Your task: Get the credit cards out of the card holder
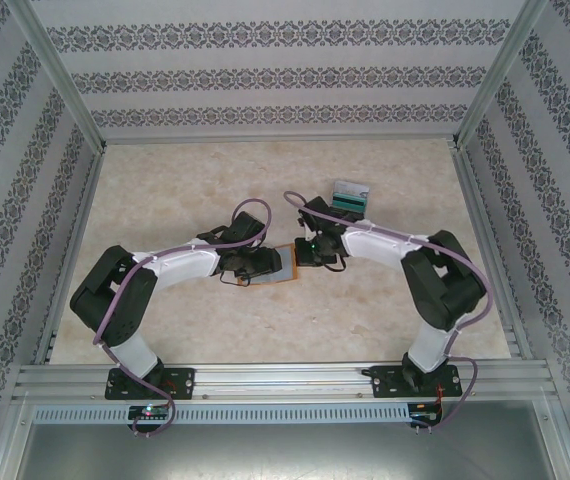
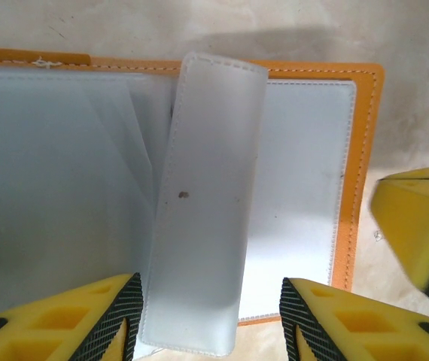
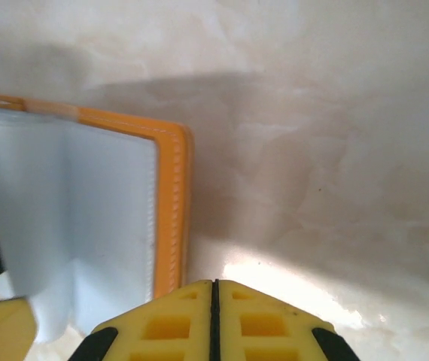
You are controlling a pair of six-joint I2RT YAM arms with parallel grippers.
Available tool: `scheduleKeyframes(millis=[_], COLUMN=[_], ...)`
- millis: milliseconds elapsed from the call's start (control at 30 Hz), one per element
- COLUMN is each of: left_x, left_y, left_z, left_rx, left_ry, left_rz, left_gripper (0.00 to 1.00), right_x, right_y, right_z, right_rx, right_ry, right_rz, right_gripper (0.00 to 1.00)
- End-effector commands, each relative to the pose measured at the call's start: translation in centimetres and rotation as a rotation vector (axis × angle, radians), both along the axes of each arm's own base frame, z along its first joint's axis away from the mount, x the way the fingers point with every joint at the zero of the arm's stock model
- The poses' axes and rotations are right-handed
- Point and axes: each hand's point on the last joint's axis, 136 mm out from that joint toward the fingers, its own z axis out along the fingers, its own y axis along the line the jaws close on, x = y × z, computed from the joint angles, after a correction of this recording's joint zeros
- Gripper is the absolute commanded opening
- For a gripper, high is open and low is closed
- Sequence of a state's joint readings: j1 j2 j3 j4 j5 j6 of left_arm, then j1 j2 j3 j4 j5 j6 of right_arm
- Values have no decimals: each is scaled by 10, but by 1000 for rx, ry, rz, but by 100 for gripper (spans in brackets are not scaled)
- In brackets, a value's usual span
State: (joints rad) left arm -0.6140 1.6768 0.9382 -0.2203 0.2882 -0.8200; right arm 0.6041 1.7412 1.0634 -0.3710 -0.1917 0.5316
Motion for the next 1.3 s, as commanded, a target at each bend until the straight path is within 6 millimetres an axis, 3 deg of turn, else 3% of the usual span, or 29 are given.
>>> scheduleKeyframes(millis=[0, 67, 167, 300, 500, 767, 867, 1000, 1100, 1267], left_x=[6, 6, 7, 9, 9, 7, 6, 9, 9, 1], left_y=[-8, -8, -8, -8, -16, -48, -52, -36, -11, 37], left_z=[8, 10, 12, 15, 26, 31, 36, 47, 54, 42], left_rx=[-29, -30, -31, -24, -69, -173, -181, -139, -88, 37], left_ry=[-27, -34, -39, -47, -60, -43, -54, -86, -115, -90], left_rz=[-10, -9, -8, -11, -42, -118, -128, -100, -51, 40], left_gripper=[52, 53, 52, 53, 53, 52, 52, 52, 52, 53], right_x=[22, 24, 19, 12, 6, 15, 17, 19, 19, 17], right_y=[-4, -9, -4, 14, 19, -5, -8, -7, -3, 6], right_z=[29, 35, 36, 26, 12, 14, 18, 24, 27, 24], right_rx=[49, 57, 105, 180, 148, 99, 106, 115, 127, 134], right_ry=[-169, -224, -141, -34, -14, -61, -69, -82, -86, -71], right_rz=[-64, -80, -72, -25, -8, -87, -93, -83, -72, -44], right_gripper=[0, 0, 0, 0, 0, 0, 0, 0, 0, 0])
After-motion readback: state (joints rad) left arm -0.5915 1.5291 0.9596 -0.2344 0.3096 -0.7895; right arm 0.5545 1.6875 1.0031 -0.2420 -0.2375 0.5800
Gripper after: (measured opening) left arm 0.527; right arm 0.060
